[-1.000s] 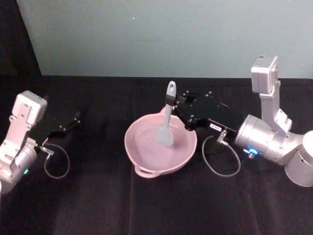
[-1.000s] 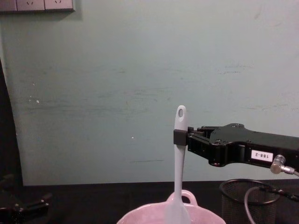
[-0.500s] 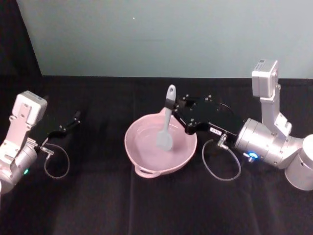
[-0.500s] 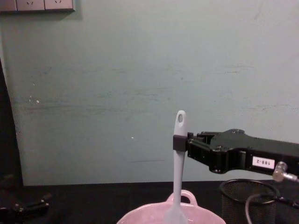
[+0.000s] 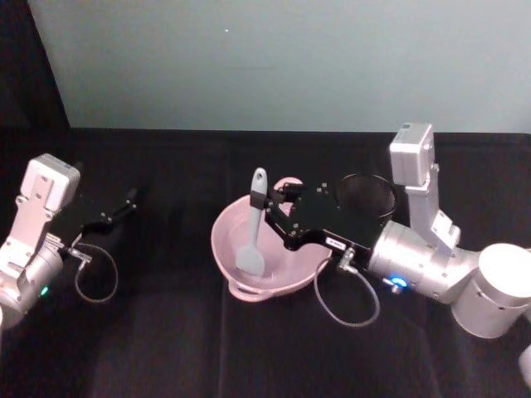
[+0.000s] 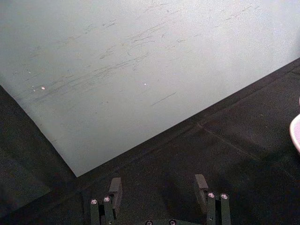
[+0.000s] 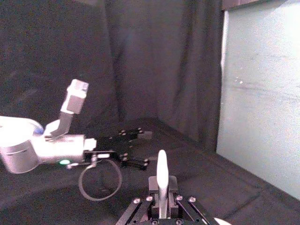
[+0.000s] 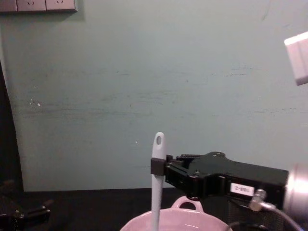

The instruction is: Use the one hand to pick up the spoon and stir the clear water in the bowl.

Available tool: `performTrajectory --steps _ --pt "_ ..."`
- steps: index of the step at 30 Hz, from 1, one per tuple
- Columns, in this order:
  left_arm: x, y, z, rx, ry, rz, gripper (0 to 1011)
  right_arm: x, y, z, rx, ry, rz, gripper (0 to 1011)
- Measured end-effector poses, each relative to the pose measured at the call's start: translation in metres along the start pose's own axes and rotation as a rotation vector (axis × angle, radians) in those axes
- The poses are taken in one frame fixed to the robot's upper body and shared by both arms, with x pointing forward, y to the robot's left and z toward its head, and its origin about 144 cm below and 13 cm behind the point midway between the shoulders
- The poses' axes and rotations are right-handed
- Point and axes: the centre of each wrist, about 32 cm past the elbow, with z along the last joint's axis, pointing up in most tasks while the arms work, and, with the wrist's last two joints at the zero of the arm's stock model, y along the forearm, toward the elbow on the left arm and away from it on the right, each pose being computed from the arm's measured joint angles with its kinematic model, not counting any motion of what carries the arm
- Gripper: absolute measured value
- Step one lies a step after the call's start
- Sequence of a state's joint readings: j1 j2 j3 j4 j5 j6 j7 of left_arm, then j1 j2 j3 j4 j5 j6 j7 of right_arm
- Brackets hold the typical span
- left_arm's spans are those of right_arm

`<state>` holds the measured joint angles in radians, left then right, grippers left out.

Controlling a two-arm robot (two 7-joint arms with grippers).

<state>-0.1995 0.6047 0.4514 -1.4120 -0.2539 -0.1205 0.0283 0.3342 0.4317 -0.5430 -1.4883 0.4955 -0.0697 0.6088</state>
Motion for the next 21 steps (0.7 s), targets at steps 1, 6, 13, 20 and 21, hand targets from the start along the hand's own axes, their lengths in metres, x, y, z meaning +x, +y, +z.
performTrajectory --steps 1,6,13,20,21 --pt "0.0 0.0 0.0 0.0 0.0 0.0 1011 0.001 0.005 -0.003 0.009 -0.006 -0.01 110" --pt "0.0 0.0 0.0 0.0 0.0 0.0 1011 0.006 0.02 -0.012 0.039 -0.04 -0.068 110" --pt "0.0 0.0 0.0 0.0 0.0 0.0 1011 0.019 0.03 -0.02 0.056 -0.116 -0.183 110" --pt "0.0 0.0 0.0 0.0 0.0 0.0 1011 0.032 0.015 -0.015 0.019 -0.159 -0.229 110" --pt "0.0 0.0 0.0 0.0 0.0 0.0 1011 0.032 0.009 -0.013 0.009 -0.163 -0.224 110"
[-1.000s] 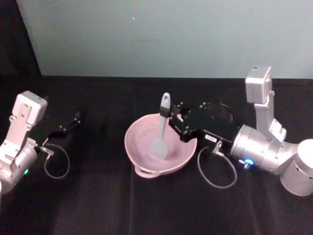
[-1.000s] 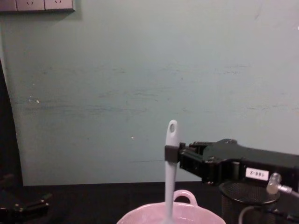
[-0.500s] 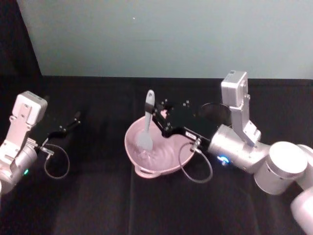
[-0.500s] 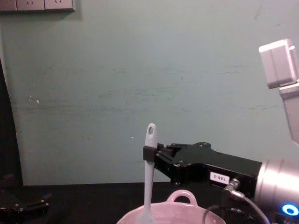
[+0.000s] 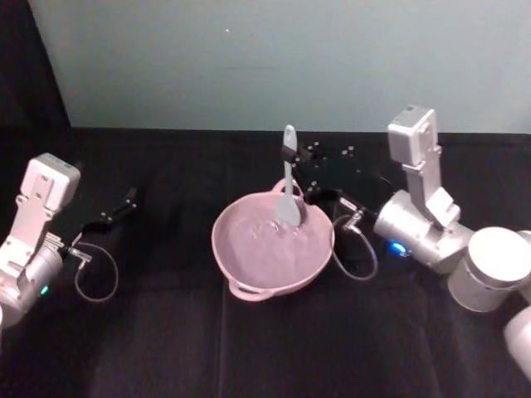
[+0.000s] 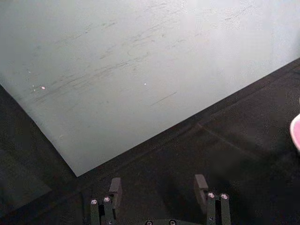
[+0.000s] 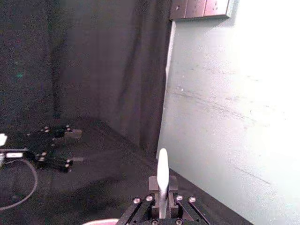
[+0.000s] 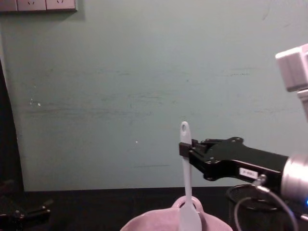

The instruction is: Use the one hand to pick up the spoon and stir the clear water in the bowl.

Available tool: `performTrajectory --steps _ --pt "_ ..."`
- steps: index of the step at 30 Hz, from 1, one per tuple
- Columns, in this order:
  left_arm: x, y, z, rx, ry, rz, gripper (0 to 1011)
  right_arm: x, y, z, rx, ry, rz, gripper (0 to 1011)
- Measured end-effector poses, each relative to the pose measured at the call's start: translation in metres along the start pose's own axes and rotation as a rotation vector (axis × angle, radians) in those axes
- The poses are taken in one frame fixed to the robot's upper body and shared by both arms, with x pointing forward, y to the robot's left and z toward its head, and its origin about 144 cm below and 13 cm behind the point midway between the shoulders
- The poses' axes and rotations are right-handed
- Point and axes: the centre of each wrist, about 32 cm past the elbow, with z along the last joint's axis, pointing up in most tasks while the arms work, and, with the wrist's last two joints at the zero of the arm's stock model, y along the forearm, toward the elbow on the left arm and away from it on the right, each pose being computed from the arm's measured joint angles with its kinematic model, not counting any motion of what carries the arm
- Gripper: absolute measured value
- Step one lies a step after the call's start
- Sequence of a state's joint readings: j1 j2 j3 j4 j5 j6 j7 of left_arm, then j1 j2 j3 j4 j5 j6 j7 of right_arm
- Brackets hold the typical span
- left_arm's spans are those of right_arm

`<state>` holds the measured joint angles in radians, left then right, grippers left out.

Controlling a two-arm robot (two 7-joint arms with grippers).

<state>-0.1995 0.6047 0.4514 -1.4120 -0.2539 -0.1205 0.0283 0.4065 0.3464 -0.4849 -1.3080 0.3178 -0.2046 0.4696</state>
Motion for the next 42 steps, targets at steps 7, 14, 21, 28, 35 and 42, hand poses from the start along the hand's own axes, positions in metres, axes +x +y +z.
performTrajectory --steps 7,14,21,28,35,42 --pt "0.0 0.0 0.0 0.0 0.0 0.0 1011 -0.007 -0.025 0.015 -0.008 0.009 0.067 110" --pt "0.0 0.0 0.0 0.0 0.0 0.0 1011 -0.026 -0.036 0.023 -0.004 0.092 0.139 110" --pt "0.0 0.0 0.0 0.0 0.0 0.0 1011 -0.04 -0.019 0.015 0.011 0.154 0.145 110" --pt "0.0 0.0 0.0 0.0 0.0 0.0 1011 -0.04 0.005 0.0 0.056 0.137 0.048 110" --pt "0.0 0.0 0.0 0.0 0.0 0.0 1011 -0.024 0.011 -0.003 0.055 0.065 -0.076 110" --pt "0.0 0.0 0.0 0.0 0.0 0.0 1011 -0.014 -0.009 0.008 0.009 0.029 -0.094 110"
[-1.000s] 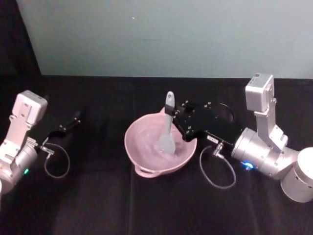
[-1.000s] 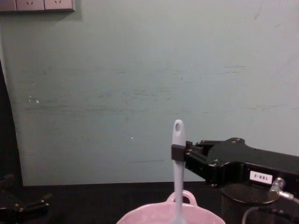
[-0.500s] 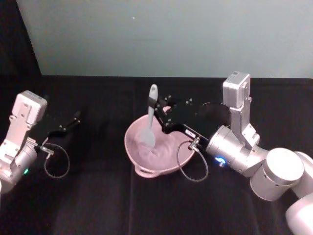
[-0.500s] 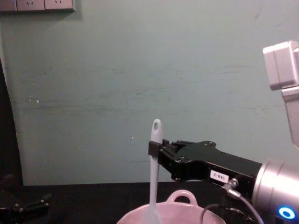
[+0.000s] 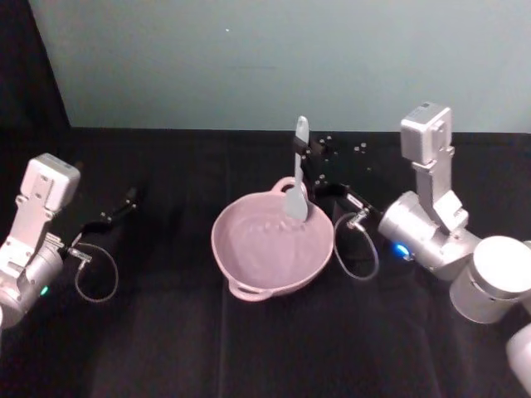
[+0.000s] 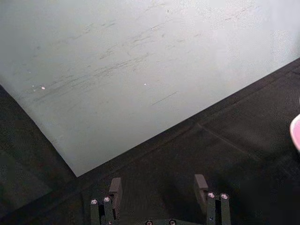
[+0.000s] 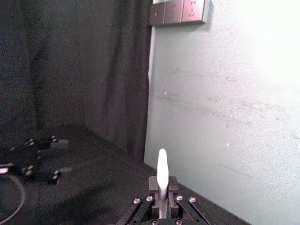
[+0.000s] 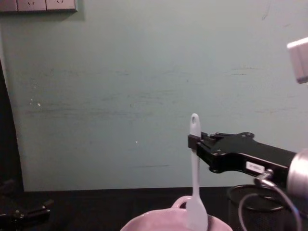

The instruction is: Use the one hand to pick up the spoon and stir the clear water in the bowl.

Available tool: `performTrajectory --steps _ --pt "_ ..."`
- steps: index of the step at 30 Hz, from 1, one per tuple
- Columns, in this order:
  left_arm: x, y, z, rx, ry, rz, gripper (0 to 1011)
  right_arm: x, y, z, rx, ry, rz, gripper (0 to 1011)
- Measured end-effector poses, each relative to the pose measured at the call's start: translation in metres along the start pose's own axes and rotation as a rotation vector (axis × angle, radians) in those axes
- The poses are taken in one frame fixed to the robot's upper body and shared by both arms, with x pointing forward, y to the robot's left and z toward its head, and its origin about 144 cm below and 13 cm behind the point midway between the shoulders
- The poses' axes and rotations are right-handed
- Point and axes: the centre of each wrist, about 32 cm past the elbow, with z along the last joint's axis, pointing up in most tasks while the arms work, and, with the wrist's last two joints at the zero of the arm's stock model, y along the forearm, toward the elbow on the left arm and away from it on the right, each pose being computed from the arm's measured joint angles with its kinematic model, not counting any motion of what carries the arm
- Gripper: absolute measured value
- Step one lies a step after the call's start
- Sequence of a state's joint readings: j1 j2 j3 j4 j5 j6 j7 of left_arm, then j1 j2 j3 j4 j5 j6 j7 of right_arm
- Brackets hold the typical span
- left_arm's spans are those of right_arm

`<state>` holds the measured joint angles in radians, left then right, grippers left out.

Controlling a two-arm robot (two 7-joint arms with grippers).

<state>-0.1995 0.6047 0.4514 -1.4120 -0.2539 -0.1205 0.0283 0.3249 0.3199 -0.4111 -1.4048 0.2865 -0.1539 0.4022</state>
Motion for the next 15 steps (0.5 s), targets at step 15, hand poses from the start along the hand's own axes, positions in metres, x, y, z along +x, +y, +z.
performTrajectory --steps 15 --pt "0.0 0.0 0.0 0.0 0.0 0.0 1011 -0.027 -0.026 0.014 -0.037 0.142 0.152 110"
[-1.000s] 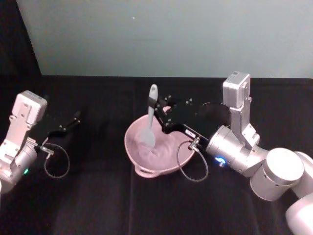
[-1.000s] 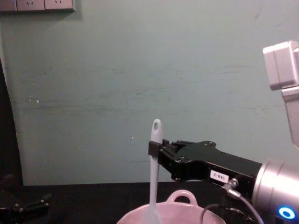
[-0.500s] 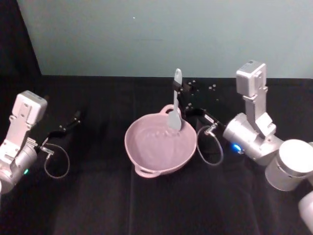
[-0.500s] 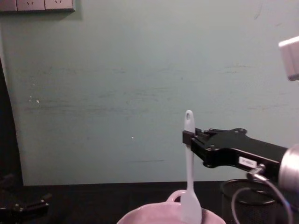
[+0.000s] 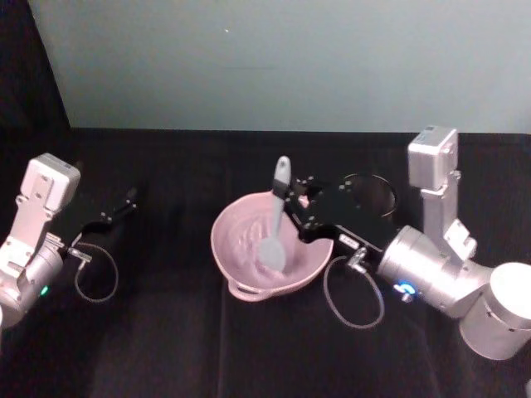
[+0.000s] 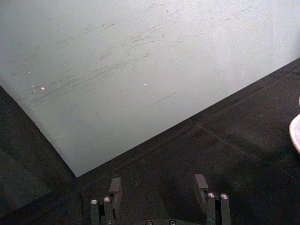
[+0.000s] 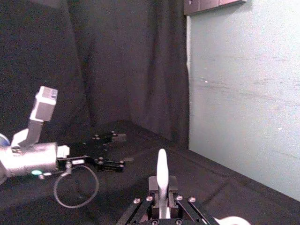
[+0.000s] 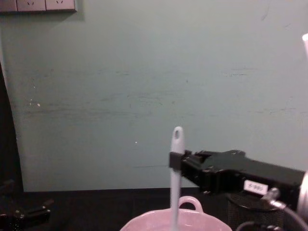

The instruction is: Use the one hand to pick up the spoon and stir the clear water in the bowl.

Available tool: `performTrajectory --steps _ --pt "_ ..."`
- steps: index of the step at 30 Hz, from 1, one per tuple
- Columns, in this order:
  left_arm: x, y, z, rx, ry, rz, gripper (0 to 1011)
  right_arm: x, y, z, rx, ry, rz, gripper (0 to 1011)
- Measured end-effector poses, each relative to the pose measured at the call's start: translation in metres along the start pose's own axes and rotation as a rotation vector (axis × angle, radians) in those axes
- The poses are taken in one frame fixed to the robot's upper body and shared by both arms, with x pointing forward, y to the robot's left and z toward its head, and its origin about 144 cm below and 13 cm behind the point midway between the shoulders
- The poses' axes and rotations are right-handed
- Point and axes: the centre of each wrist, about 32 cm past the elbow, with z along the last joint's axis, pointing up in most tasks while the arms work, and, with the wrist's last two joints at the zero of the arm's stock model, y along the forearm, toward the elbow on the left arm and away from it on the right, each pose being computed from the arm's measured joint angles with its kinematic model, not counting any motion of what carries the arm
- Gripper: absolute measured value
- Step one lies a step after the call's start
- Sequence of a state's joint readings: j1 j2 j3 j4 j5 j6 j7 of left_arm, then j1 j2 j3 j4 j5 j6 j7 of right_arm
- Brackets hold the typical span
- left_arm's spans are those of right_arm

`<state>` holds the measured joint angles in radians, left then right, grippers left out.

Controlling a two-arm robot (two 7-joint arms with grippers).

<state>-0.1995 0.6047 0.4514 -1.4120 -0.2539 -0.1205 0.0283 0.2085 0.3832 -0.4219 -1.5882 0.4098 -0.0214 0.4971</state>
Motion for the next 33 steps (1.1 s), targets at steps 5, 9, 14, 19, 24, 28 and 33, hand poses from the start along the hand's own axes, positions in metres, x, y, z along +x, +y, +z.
performTrajectory --steps 5,9,14,19,24,28,33 --pt "0.0 0.0 0.0 0.0 0.0 0.0 1011 -0.009 0.012 -0.009 0.008 0.024 0.012 110" --pt "0.0 0.0 0.0 0.0 0.0 0.0 1011 -0.011 0.028 -0.019 0.036 0.011 -0.018 110" --pt "0.0 0.0 0.0 0.0 0.0 0.0 1011 -0.006 0.039 -0.026 0.06 -0.036 -0.08 110" --pt "0.0 0.0 0.0 0.0 0.0 0.0 1011 0.005 0.042 -0.026 0.068 -0.101 -0.159 110" --pt "0.0 0.0 0.0 0.0 0.0 0.0 1011 0.018 0.029 -0.019 0.049 -0.15 -0.203 110" --pt "0.0 0.0 0.0 0.0 0.0 0.0 1011 0.02 0.018 -0.013 0.027 -0.157 -0.203 110" --pt "0.0 0.0 0.0 0.0 0.0 0.0 1011 0.015 -0.003 -0.004 -0.01 -0.108 -0.146 111"
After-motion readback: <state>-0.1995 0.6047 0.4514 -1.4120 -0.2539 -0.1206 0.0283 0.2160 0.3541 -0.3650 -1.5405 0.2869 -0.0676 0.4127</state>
